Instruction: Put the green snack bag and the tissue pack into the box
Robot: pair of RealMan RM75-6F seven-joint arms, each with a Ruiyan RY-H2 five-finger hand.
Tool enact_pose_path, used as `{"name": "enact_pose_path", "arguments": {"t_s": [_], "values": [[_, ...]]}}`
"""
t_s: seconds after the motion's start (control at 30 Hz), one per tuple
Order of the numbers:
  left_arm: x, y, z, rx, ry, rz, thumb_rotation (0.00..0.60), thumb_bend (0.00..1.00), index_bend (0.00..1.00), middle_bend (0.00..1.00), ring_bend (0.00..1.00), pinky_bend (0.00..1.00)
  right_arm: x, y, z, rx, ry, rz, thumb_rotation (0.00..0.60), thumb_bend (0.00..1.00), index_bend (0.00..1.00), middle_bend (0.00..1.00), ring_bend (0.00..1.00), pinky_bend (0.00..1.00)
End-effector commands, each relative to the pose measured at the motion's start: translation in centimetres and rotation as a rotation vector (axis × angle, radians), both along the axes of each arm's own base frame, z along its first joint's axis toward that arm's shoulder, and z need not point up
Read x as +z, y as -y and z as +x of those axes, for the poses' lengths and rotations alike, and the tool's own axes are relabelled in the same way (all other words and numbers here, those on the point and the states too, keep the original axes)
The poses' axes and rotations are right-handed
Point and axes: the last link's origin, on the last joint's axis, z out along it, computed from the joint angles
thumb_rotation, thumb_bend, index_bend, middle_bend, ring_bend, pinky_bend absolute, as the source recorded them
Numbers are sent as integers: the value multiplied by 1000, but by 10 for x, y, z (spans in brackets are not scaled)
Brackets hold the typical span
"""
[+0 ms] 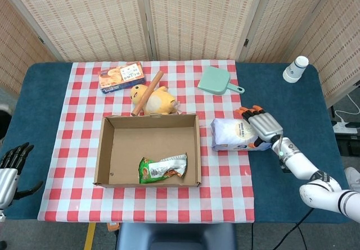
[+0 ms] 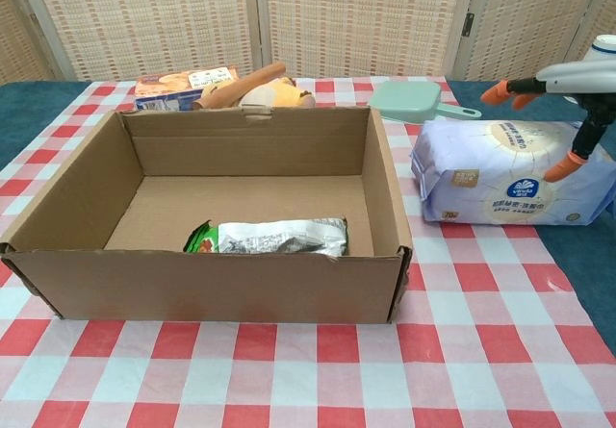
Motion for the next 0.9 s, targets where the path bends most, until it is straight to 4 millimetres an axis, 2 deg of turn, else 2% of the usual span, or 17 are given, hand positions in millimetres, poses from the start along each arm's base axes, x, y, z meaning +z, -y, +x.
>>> {"name": "enact_pose_path", "arguments": {"t_s": [0.03, 0.2, 0.27, 0.33, 0.4, 0.5, 0.57, 0.67, 0.77, 0.9], "values": [[0, 0, 0, 1, 0, 1, 600, 201, 0, 0, 0, 74, -7, 2, -3, -23, 2, 12, 600, 0, 0, 0, 0, 0], [0, -1, 0, 1, 1, 1, 600, 200, 0, 0, 0, 74, -16, 2, -8, -42, -11, 35, 600, 0, 0, 1, 0, 16], [0, -1, 0, 1, 1, -1, 600, 200, 0, 0, 0, 74, -18, 2, -9, -41, -11, 31, 600, 0, 0, 2, 0, 69], [0, -1, 0, 1, 2, -1, 600, 200, 0, 0, 0, 74, -19, 3, -8, -30, -1, 12, 600, 0, 32, 57, 41, 173], [0, -1, -1, 1, 2, 1, 600, 201, 0, 0, 0, 74, -20, 4, -8, -17, 4, -7, 600, 0, 148, 174, 161, 308], [1, 0, -1, 5, 2, 4, 600, 201, 0, 0, 0, 74, -20, 4, -6, 16, 7, -49, 600, 0, 479, 363, 414, 594], [1, 1, -2, 7, 0, 4, 600, 201, 0, 0, 0, 74, -20, 4, -7, 23, 3, -65, 600, 0, 613, 433, 524, 709], [1, 2, -2, 9, 0, 7, 600, 200, 0, 0, 0, 74, -21, 4, -8, 30, 2, -83, 600, 12, 711, 502, 580, 763], [2, 2, -3, 13, 0, 8, 600, 200, 0, 0, 0, 74, -17, 4, -5, 39, 7, -92, 600, 34, 756, 532, 606, 789], [2, 2, -4, 19, 0, 8, 600, 201, 0, 0, 0, 74, 8, 2, 11, 89, 17, -131, 600, 47, 779, 548, 622, 806]]}}
